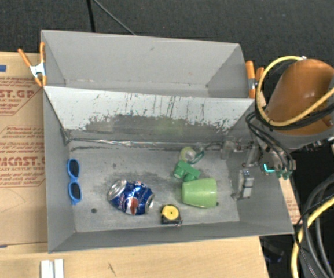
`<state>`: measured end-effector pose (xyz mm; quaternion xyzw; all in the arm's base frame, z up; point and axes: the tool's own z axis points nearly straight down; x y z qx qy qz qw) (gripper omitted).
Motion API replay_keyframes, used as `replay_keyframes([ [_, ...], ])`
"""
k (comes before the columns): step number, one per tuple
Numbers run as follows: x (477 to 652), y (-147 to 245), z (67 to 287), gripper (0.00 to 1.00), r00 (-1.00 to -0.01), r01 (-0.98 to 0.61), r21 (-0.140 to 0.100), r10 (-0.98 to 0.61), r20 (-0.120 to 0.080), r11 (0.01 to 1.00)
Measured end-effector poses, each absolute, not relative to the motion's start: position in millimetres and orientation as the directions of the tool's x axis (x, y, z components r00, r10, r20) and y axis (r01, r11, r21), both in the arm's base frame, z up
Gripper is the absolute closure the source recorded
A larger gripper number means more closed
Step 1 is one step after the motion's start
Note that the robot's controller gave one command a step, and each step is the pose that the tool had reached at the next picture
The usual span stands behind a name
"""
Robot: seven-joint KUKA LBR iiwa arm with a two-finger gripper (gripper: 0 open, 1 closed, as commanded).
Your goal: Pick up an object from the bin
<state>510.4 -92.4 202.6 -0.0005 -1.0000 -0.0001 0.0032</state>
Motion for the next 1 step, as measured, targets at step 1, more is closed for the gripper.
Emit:
replay_keyframes([
  [1, 546.9, -46.7, 68.9, 0.0, -0.99, -0.138, -0.002, -0.138, -0.009, 0.99],
])
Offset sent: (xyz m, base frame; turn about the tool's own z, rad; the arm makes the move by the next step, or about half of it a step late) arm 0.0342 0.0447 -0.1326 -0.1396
